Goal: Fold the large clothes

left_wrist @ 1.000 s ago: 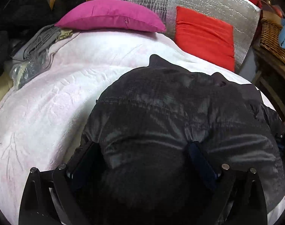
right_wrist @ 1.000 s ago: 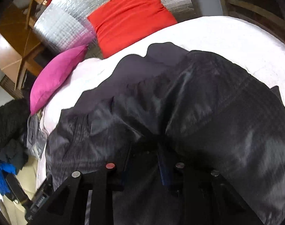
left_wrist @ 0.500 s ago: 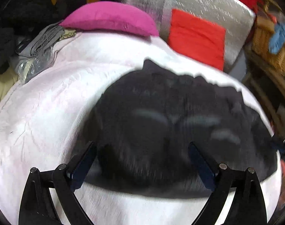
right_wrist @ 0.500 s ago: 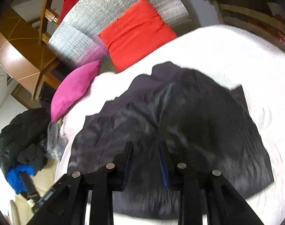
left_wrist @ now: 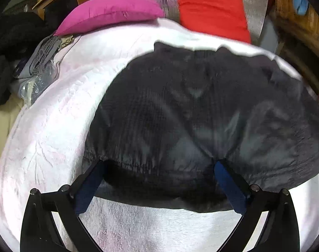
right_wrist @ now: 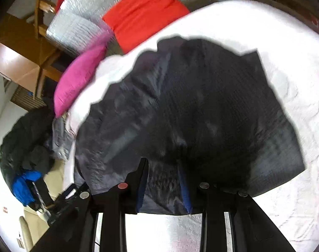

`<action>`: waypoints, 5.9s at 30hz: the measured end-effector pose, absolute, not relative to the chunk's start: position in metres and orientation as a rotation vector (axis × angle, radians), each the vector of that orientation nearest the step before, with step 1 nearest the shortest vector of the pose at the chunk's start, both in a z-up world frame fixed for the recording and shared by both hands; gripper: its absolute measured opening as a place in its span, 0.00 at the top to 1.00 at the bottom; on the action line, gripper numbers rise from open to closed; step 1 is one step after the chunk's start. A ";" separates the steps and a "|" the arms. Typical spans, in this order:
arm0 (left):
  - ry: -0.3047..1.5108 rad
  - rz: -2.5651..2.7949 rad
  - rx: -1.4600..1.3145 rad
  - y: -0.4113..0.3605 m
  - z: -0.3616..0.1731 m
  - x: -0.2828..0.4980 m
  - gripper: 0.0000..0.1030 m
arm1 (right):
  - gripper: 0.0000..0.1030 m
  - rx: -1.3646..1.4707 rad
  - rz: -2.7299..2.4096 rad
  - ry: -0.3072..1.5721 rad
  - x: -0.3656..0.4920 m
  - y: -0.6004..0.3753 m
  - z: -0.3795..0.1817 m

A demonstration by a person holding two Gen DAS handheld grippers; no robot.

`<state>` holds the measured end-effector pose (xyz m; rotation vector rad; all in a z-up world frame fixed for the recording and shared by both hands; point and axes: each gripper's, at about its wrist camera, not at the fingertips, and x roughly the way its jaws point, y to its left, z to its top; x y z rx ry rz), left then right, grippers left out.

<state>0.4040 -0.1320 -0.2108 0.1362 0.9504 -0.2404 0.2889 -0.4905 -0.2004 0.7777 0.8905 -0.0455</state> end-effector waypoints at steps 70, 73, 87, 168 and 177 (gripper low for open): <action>1.067 -0.252 -0.854 -0.067 -0.280 0.426 0.26 | 0.25 1.366 -0.156 0.595 0.262 -0.521 -0.288; 1.054 -0.235 -0.866 -0.065 -0.281 0.424 0.42 | 0.42 1.267 -0.224 0.615 0.263 -0.516 -0.281; 1.022 -0.263 -0.688 -0.072 -0.243 0.396 0.71 | 0.65 1.070 -0.243 0.633 0.237 -0.488 -0.242; 1.251 -0.795 -0.382 -0.113 -0.253 0.438 0.62 | 0.42 0.790 0.164 1.058 0.278 -0.484 -0.252; 1.061 -0.870 -0.397 -0.108 -0.198 0.421 0.74 | 0.51 0.737 0.162 0.971 0.273 -0.472 -0.212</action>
